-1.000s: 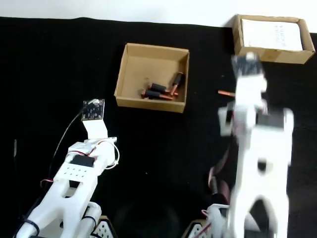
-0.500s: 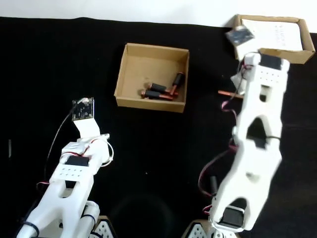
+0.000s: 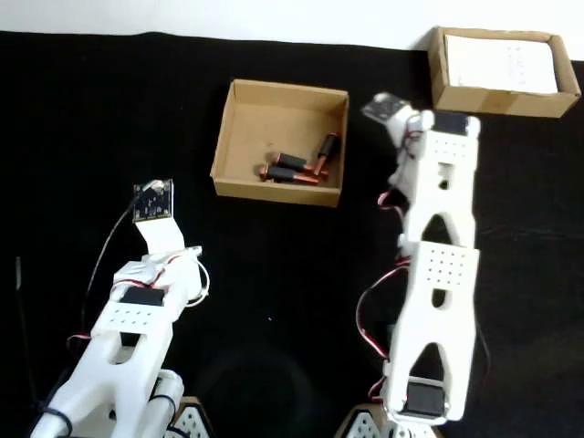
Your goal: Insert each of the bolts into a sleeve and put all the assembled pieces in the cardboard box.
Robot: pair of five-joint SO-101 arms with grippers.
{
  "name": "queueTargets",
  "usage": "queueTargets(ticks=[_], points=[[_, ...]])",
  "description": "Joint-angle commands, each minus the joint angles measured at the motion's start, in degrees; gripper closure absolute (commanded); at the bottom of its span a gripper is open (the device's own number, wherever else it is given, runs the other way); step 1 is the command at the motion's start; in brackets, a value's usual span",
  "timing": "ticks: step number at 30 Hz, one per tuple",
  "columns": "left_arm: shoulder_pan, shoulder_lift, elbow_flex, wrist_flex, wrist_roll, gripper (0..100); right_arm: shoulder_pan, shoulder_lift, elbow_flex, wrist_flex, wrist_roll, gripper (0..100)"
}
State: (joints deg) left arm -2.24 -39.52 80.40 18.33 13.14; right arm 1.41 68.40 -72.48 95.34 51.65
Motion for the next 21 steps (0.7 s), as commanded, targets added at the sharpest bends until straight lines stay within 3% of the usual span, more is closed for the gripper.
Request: queueTargets(ticks=[1, 6, 10, 16, 21], points=[[-0.31, -1.01, -0.57, -0.88, -0.09, 99, -1.10, 1.54, -1.54, 1.27, 0.62, 85.6], [-0.31, -1.01, -0.40, -0.88, -0.09, 99, 0.04, 4.44, -1.54, 0.92, 0.62, 87.4], [-0.31, -1.01, -0.40, -0.88, -0.09, 99, 0.40, 4.62, -1.63, 0.92, 0.62, 99.5], [-0.31, -1.01, -0.31, -0.88, -0.09, 99, 0.84, 4.53, -1.80, 1.54, 0.62, 99.1], [-0.31, -1.01, -0.40, -0.88, -0.09, 99, 2.51, 1.98, -12.62, 1.10, 0.26, 99.1]])
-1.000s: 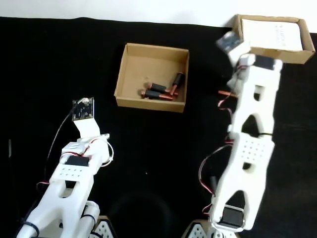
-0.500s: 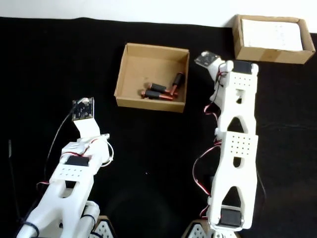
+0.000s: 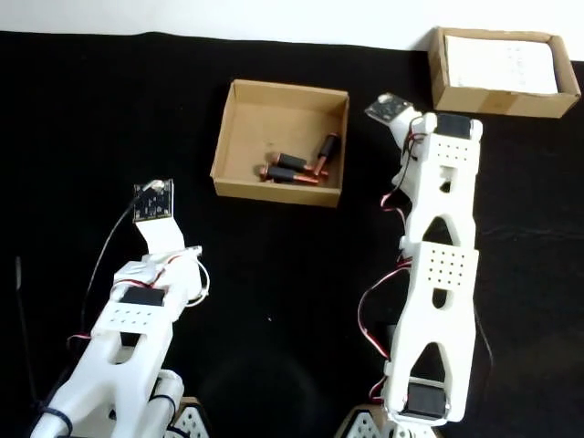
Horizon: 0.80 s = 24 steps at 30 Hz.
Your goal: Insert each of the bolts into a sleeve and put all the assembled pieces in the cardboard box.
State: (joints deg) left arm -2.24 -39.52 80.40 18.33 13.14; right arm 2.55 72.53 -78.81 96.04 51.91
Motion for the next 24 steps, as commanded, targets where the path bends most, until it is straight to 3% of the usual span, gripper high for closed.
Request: queueTargets(ticks=[1, 5, 8, 17, 20, 24], points=[[-0.31, -1.01, -0.40, -0.88, -0.09, 99, 1.63, -2.77, -9.63, 0.31, -0.09, 99.1], [-0.31, -1.01, -0.48, -0.88, -0.09, 99, 2.68, -3.65, -22.55, -2.33, -0.09, 99.1], [-0.31, -1.01, -0.48, -0.88, -0.09, 99, 4.35, -3.74, -22.29, -8.31, 0.00, 99.1], [-0.31, -0.75, -0.57, -0.88, -0.09, 99, 10.07, 2.15, -4.79, -25.01, 0.53, 99.1], [-0.31, 2.24, -2.07, -0.88, -0.09, 99, 9.63, 4.09, -0.04, -26.15, 1.23, 99.1], [-0.31, 6.11, -4.18, -0.88, -0.09, 99, 7.52, 5.14, 4.09, -24.31, 7.47, 99.1]])
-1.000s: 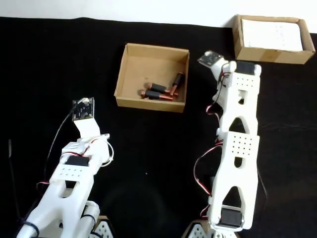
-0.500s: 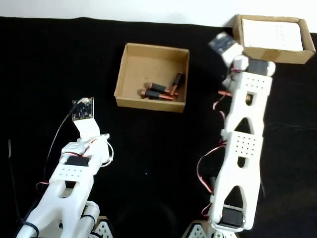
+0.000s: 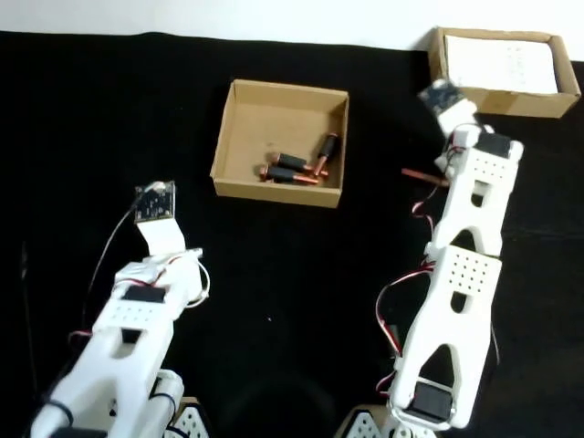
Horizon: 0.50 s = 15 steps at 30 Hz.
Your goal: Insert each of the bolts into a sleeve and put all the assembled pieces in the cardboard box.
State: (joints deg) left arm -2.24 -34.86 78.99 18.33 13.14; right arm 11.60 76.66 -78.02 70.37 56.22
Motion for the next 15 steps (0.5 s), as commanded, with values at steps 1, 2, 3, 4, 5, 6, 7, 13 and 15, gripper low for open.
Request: queueTargets(ticks=[1, 2, 3, 4, 5, 6, 7, 13, 15], points=[[-0.31, 1.80, -3.12, -0.79, 0.00, 99, -2.15, 1.01, 3.65, 3.47, 3.96, 99.1], [-0.31, 1.98, -3.30, -0.79, 0.00, 99, -2.77, 0.92, 3.82, 6.02, 4.84, 99.1], [-0.31, 1.98, -3.30, -0.79, 0.00, 99, -3.21, 0.66, 3.65, 8.66, 5.98, 99.1], [-0.31, 1.98, -3.30, -0.79, 0.00, 99, -3.47, 0.48, 3.03, 11.56, 7.21, 99.1], [-0.31, 1.98, -3.30, -0.79, 0.00, 99, -3.74, 0.22, 1.54, 14.73, 8.26, 99.1], [-0.31, 1.98, -3.30, -0.79, 0.00, 99, -4.00, -0.22, -0.66, 18.33, 9.32, 99.1], [-0.31, 1.98, -3.30, -0.79, 0.00, 99, -4.09, -0.40, -2.68, 21.49, 9.85, 99.1], [-0.31, 2.07, -3.21, -0.79, 0.00, 99, -4.18, -1.01, -12.18, 30.73, 6.68, 99.1], [-0.31, 2.07, -3.21, -0.79, 0.00, 99, -3.30, -1.10, -13.23, 30.81, 4.57, 99.1]])
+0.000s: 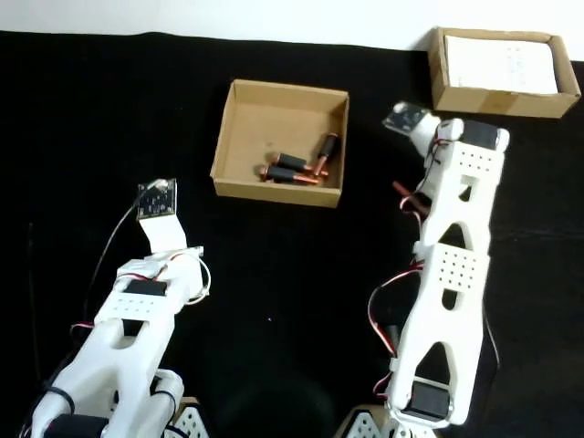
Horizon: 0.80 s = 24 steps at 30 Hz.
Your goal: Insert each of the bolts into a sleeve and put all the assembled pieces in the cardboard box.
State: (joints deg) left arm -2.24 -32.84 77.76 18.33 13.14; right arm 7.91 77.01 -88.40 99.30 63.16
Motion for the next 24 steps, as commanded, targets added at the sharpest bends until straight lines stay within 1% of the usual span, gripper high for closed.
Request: queueTargets(ticks=[1, 6, 9, 12, 18, 20, 24], points=[[-0.31, -0.04, -1.89, -0.79, 0.00, 99, 0.66, -1.45, -3.12, 1.98, -2.81, 99.1], [-0.31, -0.04, -1.80, -0.79, 0.00, 99, 1.89, -6.46, -2.59, 1.98, -4.57, 99.1], [-0.31, -0.04, -1.71, -0.79, 0.00, 99, 0.57, -11.12, 0.22, 1.98, -5.63, 99.1], [-0.31, -0.04, -1.71, -0.79, 0.00, 99, -1.45, -17.45, 8.75, 1.98, -8.97, 99.1], [-0.31, -0.13, -1.71, -0.70, 0.00, 99, -5.67, -31.52, 36.18, 1.36, -14.33, 99.1], [-0.31, -0.13, -1.71, -0.62, 0.00, 99, -6.11, -33.27, 41.71, -1.71, -15.47, 99.1], [-0.31, -0.13, -1.71, -0.62, 0.00, 99, -4.70, -33.54, 45.05, -11.56, -18.37, 99.1]])
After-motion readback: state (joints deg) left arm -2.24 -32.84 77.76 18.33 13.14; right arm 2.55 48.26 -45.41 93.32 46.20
